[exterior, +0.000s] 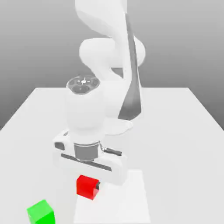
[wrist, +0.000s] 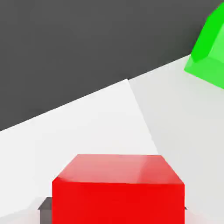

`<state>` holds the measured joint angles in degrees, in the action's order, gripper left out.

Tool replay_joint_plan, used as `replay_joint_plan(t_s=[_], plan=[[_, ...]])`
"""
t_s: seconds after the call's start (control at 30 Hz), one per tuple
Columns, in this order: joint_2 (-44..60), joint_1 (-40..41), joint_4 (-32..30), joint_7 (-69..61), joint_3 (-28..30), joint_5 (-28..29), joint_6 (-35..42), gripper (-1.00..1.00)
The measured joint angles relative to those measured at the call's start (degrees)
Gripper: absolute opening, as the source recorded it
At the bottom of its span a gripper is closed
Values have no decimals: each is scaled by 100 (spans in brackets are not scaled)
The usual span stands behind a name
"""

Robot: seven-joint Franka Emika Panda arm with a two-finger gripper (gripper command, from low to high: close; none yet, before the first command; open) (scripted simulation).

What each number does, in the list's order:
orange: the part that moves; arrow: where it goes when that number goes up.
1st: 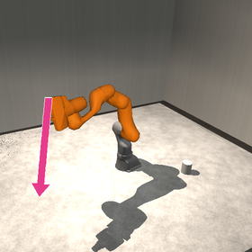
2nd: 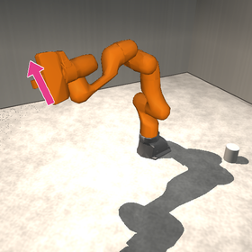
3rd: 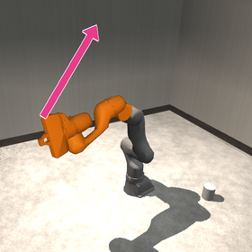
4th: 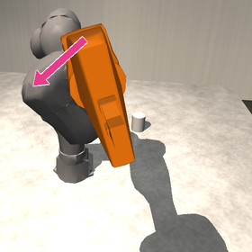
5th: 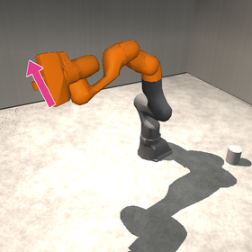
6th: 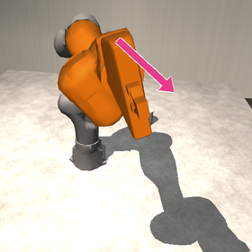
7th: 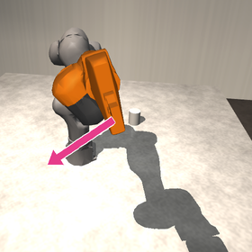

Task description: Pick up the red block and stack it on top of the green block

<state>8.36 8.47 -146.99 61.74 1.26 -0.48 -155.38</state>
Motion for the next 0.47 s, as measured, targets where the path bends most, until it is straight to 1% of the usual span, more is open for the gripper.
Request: replay_joint_plan(t_s=[0.2,0.27,0.33,0.37,0.47], plan=[[349,380,1181,902,539,-218,841,-100],[665,448,1347,968,581,-317,696,-100],[1056,502,1405,929,540,-420,366,-100],[1212,521,1419,906,518,-460,226,100],[1212,521,1419,906,518,-460,226,100]])
